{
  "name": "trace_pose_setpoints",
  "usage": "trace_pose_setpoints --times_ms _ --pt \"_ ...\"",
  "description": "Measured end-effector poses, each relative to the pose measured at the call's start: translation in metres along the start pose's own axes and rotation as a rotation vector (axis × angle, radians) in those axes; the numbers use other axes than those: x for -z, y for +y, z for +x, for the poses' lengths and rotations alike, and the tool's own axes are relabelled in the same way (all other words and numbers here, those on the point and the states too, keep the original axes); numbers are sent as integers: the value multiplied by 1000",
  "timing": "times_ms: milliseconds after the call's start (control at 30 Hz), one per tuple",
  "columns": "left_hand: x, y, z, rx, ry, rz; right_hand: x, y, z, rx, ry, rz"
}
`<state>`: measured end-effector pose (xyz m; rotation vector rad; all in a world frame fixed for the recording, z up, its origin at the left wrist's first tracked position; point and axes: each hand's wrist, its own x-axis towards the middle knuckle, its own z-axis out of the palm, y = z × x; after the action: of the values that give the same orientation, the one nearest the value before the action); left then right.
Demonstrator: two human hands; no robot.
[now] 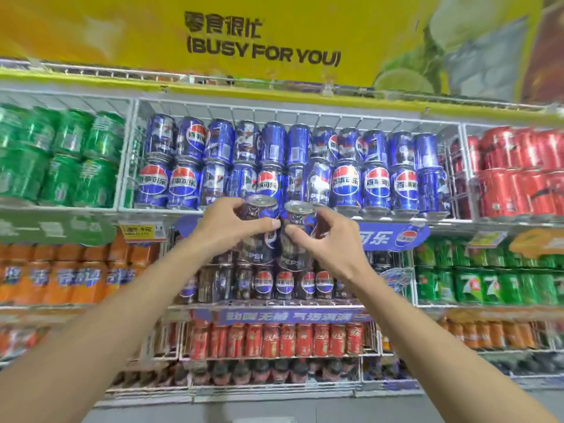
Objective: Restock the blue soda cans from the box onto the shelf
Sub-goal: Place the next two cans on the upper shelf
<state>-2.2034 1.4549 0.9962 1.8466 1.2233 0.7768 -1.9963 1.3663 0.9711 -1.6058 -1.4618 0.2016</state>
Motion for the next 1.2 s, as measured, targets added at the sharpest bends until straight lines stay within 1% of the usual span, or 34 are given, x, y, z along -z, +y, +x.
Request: trace_pose_setpoints --times_ms 133,333,500,600,767,933,1033,1200 --pt "32 16 25 -27 15 -12 -7 -29 34 -20 56 -49" --pt "51 45 63 39 10 -41 -10 -48 86 -28 137 -166" --pt "53 54 90 108 -44 -39 -16 -47 119 -95 137 -243" --pt "53 45 98 147 -59 5 -25 -45 122 -97 93 -285" --pt "50 34 101 223 -96 -14 -35 -41 122 -49 94 -402" --pt "42 34 107 243 -62 -43 -34 -39 124 -46 89 -456" --pt "40 36 106 231 -33 -35 -37 -39 124 -25 116 -506" --pt "36 37 104 182 -8 -51 -36 -37 123 -20 133 -517"
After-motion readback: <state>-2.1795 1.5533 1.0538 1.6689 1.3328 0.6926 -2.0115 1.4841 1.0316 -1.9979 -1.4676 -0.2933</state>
